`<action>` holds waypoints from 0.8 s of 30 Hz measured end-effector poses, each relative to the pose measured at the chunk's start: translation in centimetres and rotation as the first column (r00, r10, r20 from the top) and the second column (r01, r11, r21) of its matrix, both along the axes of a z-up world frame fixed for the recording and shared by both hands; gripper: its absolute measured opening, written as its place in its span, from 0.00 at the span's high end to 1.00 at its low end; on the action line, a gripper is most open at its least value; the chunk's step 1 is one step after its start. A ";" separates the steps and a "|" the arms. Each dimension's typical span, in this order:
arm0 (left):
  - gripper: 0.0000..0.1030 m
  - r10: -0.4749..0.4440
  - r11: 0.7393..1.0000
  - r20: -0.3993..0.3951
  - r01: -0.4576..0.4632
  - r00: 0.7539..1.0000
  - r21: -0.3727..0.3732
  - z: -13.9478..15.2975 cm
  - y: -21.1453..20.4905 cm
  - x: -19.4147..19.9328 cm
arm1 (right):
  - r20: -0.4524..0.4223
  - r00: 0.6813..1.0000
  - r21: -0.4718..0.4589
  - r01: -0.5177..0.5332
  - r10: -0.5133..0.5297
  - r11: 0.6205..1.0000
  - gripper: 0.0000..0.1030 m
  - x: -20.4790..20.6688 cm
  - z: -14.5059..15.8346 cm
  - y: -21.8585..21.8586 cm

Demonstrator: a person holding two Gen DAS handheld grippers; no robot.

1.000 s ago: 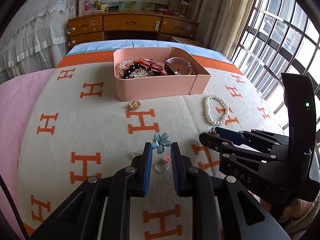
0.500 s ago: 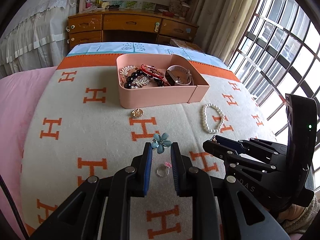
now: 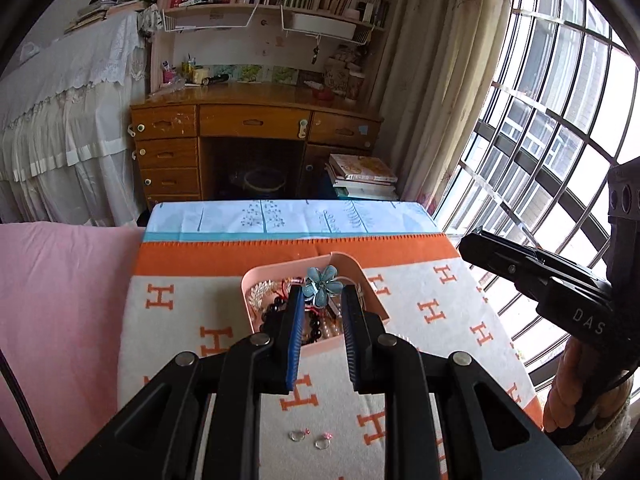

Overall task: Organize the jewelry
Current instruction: 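Carry both flower charms over the pink box and open both grippers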

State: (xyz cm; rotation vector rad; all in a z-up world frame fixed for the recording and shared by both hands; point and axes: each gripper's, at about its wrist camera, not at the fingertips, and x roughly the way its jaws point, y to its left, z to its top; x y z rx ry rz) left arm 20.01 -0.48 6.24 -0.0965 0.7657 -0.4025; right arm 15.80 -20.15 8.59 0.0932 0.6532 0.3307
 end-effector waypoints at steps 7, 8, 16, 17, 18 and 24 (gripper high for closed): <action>0.84 0.026 1.000 0.028 -0.027 0.999 0.016 2.2 -1.1 4.2 | -0.019 1.000 0.028 0.011 -0.010 1.000 0.82 4.5 1.9 -0.2; 0.84 0.028 0.999 0.019 -0.029 0.999 0.021 1.7 -1.3 4.9 | -0.037 0.999 0.028 0.010 -0.009 1.000 0.82 5.2 1.3 -0.2; 0.84 0.041 0.994 -0.152 -0.024 0.988 0.109 -7.2 -4.1 10.1 | -0.266 0.964 0.030 0.028 -0.019 0.999 0.82 10.7 -7.5 -0.7; 0.84 0.042 0.993 -0.175 -0.022 0.984 0.114 -8.3 -4.2 10.7 | -0.288 0.957 0.024 0.032 -0.024 0.999 0.82 11.2 -8.6 -0.8; 0.84 0.043 0.993 -0.194 -0.020 0.980 0.120 -9.3 -4.4 11.1 | -0.310 0.950 0.018 0.036 -0.029 0.999 0.82 11.7 -9.6 -0.9; 0.64 0.058 0.988 -0.235 -0.022 0.970 0.154 -12.4 -5.2 12.0 | -0.386 0.922 0.018 0.055 -0.044 0.998 0.82 13.7 -12.9 -1.4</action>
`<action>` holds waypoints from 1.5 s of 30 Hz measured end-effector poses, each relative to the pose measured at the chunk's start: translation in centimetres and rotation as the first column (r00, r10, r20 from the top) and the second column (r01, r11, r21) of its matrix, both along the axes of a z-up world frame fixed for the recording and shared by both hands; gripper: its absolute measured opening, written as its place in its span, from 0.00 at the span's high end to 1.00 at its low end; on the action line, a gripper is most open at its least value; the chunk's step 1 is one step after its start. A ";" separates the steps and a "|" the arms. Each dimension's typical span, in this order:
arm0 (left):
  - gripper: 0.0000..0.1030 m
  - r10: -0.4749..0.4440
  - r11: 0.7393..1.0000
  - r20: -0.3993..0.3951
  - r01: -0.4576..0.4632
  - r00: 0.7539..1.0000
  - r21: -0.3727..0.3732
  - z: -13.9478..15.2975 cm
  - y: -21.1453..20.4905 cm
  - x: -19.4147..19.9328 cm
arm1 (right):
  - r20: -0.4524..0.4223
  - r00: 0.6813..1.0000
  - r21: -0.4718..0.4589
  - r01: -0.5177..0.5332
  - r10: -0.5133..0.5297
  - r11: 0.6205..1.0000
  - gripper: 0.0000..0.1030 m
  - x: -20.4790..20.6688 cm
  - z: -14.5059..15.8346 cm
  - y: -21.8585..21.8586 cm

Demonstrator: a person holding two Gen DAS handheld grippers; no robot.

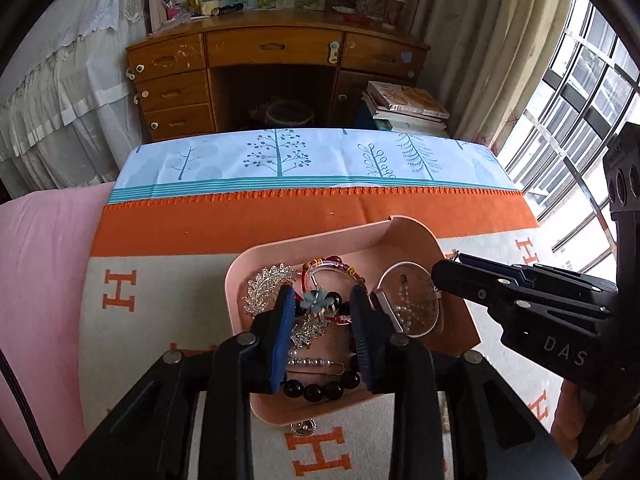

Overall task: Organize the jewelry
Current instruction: 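Carry both flower charms over the pink box and open both grippers, then withdraw both grippers from the box toward the two rings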

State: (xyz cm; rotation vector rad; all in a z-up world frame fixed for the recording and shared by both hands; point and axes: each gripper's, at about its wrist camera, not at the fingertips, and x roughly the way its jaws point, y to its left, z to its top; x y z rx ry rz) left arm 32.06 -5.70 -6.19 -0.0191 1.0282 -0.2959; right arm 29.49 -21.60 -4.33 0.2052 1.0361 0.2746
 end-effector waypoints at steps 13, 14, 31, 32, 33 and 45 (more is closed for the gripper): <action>0.39 0.014 1.000 0.090 -0.017 0.996 0.026 2.6 0.5 -2.0 | 0.028 1.000 0.045 0.003 -0.004 0.999 0.76 -0.9 1.0 -0.3; 0.39 0.015 1.000 0.097 -0.017 0.995 0.023 3.0 0.6 -2.3 | 0.035 0.999 0.044 -0.001 -0.001 0.999 0.76 -1.1 1.3 -0.2; 0.32 -0.018 0.999 0.245 0.007 0.969 0.046 8.5 1.7 -10.5 | 0.130 0.991 0.045 -0.030 0.024 0.999 0.76 -9.4 5.7 0.7; 0.32 -0.024 0.999 0.249 0.012 0.968 0.051 8.5 1.7 -11.0 | 0.135 0.990 0.039 -0.031 0.025 0.999 0.76 -10.0 5.7 0.8; 0.32 -0.031 0.998 0.254 0.016 0.967 0.058 8.4 1.8 -11.6 | 0.140 0.990 0.031 -0.030 0.026 0.999 0.76 -10.6 5.8 0.8; 0.32 -0.172 0.978 0.227 0.139 0.959 0.154 3.0 2.8 -16.8 | 0.148 0.988 -0.031 -0.041 0.046 0.999 0.76 -16.9 3.3 2.4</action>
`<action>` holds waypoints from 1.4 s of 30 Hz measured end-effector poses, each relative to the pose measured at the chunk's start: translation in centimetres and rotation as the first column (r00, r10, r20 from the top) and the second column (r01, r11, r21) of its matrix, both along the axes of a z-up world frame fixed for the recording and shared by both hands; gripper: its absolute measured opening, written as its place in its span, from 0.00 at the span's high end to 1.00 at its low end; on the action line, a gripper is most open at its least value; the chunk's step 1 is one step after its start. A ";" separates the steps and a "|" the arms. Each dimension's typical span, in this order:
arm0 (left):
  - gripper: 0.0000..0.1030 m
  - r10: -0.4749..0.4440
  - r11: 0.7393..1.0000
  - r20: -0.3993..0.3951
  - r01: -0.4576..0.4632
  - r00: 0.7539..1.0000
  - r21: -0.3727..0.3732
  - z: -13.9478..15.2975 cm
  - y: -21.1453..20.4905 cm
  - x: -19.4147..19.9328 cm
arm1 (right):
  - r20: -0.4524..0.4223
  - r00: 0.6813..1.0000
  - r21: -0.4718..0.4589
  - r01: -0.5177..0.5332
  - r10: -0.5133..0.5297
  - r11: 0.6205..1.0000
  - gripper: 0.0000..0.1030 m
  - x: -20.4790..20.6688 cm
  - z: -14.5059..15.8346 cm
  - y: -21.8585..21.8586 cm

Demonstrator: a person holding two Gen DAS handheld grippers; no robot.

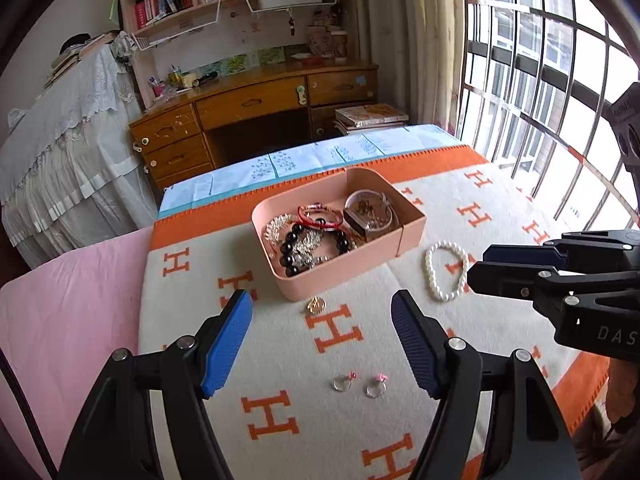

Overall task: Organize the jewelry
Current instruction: 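Withdraw both grippers from the box toward the two rings, then grasp the silver ring with the red stone with the left gripper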

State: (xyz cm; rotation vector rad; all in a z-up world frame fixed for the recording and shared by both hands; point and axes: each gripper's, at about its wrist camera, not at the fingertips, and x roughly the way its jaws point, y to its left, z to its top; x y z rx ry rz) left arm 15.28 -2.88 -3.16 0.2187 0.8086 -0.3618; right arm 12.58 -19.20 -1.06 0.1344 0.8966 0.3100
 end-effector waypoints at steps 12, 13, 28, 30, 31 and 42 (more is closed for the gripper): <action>0.45 -0.176 0.981 -0.073 0.181 0.982 0.066 -8.1 0.4 -1.7 | -0.046 0.999 0.033 0.007 -0.006 0.999 0.76 -4.0 -8.2 1.6; 0.46 -0.179 0.981 -0.085 0.185 0.980 0.065 -8.5 0.3 -1.5 | -0.063 0.998 0.046 0.002 0.001 0.999 0.76 -4.0 -8.8 1.8; 0.62 -0.297 0.950 -0.123 0.306 0.947 0.060 -10.3 -0.4 -0.7 | -0.050 0.997 0.049 -0.053 0.056 0.997 0.76 -4.9 -11.1 4.2; 0.62 -0.315 0.945 -0.123 0.323 0.941 0.051 -10.4 -0.4 -0.5 | -0.048 0.997 0.051 -0.053 0.056 0.997 0.76 -4.9 -11.1 4.1; 0.63 -0.322 0.943 -0.125 0.329 0.939 0.045 -10.4 -0.3 -0.5 | -0.048 0.997 0.054 -0.053 0.056 0.997 0.76 -4.9 -11.1 4.1; 0.88 -0.347 0.936 -0.143 0.351 0.927 0.007 -10.4 -0.5 -0.3 | -0.037 0.998 0.056 -0.050 0.052 0.997 0.76 -5.0 -11.2 4.1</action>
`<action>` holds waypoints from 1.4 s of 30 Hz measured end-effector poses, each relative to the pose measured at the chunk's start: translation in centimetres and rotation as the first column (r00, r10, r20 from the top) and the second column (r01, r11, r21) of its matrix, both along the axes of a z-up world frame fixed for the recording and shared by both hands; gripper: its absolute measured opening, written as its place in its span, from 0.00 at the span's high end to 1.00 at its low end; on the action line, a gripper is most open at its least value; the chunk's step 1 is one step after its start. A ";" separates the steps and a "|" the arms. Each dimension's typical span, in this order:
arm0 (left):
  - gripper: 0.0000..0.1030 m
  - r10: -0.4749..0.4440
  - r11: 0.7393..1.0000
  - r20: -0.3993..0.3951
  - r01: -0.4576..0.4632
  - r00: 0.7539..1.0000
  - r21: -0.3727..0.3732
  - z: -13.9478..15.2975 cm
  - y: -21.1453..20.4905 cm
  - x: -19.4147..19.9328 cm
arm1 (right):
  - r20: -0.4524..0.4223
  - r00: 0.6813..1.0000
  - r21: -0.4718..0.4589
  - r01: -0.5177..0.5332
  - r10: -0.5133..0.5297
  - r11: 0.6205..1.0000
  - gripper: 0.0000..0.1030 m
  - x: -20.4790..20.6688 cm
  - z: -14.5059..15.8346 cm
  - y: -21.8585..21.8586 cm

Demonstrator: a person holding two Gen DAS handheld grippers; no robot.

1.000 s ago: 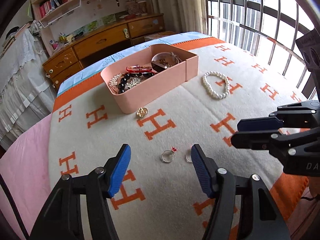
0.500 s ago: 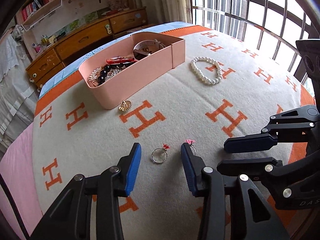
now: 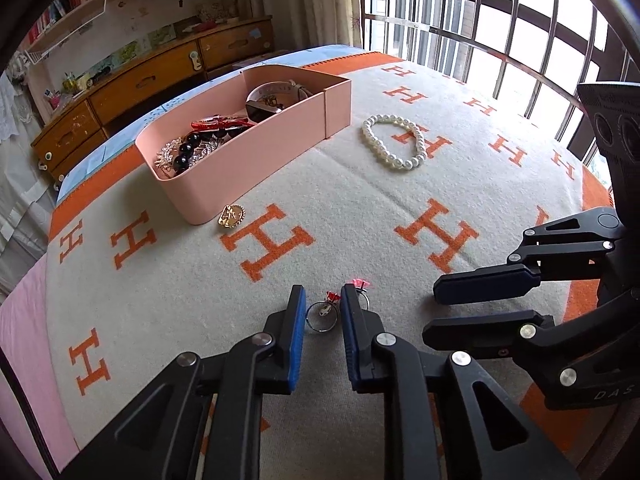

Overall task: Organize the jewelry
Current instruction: 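Grasp the silver ring with the red stone with the left gripper, then grasp the pink-stone ring with the right gripper while the left gripper holds its ring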

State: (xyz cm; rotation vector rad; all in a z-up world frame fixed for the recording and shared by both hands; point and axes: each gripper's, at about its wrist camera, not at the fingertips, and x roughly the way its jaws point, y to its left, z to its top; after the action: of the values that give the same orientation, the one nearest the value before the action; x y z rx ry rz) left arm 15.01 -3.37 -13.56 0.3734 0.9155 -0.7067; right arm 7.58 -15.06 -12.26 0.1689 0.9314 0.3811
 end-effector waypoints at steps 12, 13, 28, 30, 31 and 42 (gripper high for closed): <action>0.88 0.178 0.979 -0.041 -0.181 0.983 -0.090 1.9 3.2 0.4 | -0.006 1.000 -0.014 0.004 -0.004 1.000 0.76 0.2 0.2 0.5; 0.88 0.194 0.976 -0.040 -0.197 0.980 -0.094 2.2 3.4 0.2 | -0.012 1.000 -0.011 0.004 -0.004 1.000 0.76 0.4 0.2 0.6; 0.88 0.390 0.878 -0.179 -0.423 0.903 -0.223 2.9 8.9 -0.3 | -0.046 0.999 0.015 -0.007 0.007 1.000 0.76 4.2 -0.1 4.1; 0.88 0.400 0.871 -0.186 -0.435 0.897 -0.228 2.8 9.3 -0.4 | -0.040 0.999 -0.018 -0.006 0.005 1.000 0.76 4.6 0.0 4.7; 0.87 0.405 0.867 -0.188 -0.441 0.895 -0.231 2.8 9.5 -0.4 | -0.039 0.999 -0.039 -0.002 0.001 0.999 0.76 4.7 0.1 5.0; 0.87 0.409 0.852 -0.195 -0.449 0.892 -0.269 3.1 10.8 -0.3 | -0.027 0.999 -0.164 0.012 -0.017 0.986 0.76 4.9 0.7 4.1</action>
State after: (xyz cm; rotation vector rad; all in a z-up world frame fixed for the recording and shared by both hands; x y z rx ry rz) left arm 14.67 7.40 -10.48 -0.1614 0.9532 -0.4482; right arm 12.51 -10.95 -11.58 0.0308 0.9847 0.2875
